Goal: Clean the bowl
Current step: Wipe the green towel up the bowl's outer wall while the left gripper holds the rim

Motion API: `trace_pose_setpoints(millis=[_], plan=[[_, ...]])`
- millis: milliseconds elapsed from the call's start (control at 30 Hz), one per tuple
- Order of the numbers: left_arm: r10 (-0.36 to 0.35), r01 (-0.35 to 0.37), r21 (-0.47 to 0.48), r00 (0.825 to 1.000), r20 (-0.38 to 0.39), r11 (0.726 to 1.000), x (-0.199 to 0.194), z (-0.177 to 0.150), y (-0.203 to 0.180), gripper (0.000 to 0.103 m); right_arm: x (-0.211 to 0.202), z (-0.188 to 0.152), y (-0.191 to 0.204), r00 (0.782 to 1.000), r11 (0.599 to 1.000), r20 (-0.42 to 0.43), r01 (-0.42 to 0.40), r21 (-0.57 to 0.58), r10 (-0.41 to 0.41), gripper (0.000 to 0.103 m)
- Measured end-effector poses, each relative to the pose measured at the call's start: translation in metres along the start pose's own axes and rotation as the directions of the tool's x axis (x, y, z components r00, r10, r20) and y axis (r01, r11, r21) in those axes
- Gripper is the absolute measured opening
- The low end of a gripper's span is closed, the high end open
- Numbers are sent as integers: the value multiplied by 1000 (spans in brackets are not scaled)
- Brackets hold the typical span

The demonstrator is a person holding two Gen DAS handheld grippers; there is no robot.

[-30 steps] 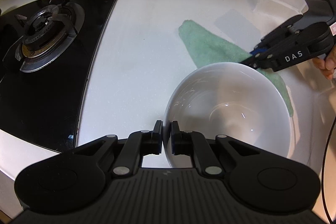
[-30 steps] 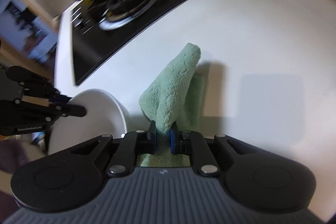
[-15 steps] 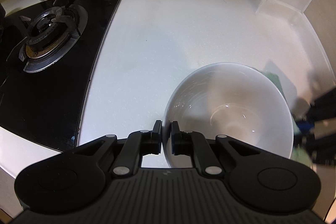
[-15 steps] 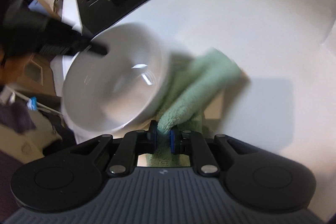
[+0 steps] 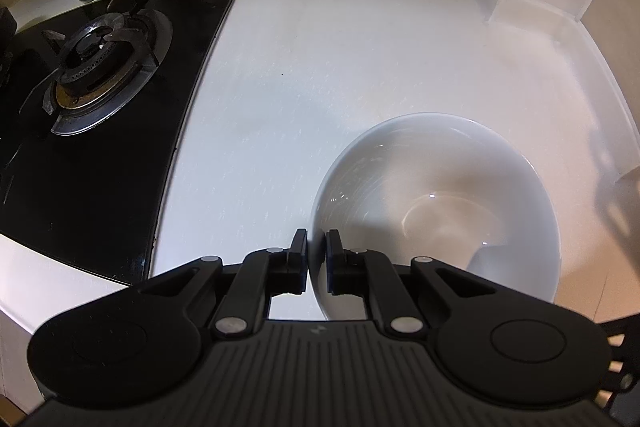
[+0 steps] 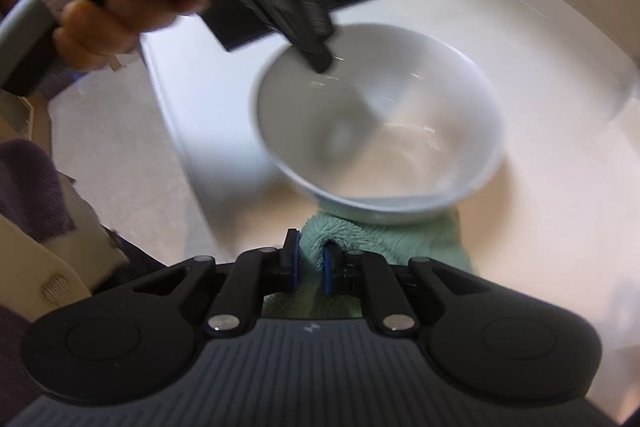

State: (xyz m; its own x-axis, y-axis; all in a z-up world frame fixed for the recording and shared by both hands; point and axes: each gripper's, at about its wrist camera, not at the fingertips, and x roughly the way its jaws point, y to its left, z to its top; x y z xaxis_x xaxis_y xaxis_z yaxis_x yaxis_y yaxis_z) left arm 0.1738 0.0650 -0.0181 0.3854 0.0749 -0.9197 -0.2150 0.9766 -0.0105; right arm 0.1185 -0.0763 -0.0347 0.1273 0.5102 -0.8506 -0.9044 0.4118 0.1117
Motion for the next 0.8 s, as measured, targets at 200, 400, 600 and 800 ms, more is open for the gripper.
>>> trace_pose_setpoints(millis=[200, 400, 600, 800], plan=[[-13, 13, -10, 1000, -4, 1000, 0, 0, 2, 6, 9, 4, 15, 984, 985, 173, -73, 154, 46, 9], [-49, 48, -20, 998, -25, 999, 1, 1, 6, 7, -22, -31, -9, 957, 927, 291, -122, 356, 14, 8], [-40, 41, 25, 999, -16, 999, 0, -1, 2, 7, -71, -38, -58, 964, 948, 161, 165, 271, -213, 8], [-47, 48, 51, 999, -4, 998, 1, -2, 3, 8, -47, 26, -97, 964, 951, 97, 260, -165, -246, 8]])
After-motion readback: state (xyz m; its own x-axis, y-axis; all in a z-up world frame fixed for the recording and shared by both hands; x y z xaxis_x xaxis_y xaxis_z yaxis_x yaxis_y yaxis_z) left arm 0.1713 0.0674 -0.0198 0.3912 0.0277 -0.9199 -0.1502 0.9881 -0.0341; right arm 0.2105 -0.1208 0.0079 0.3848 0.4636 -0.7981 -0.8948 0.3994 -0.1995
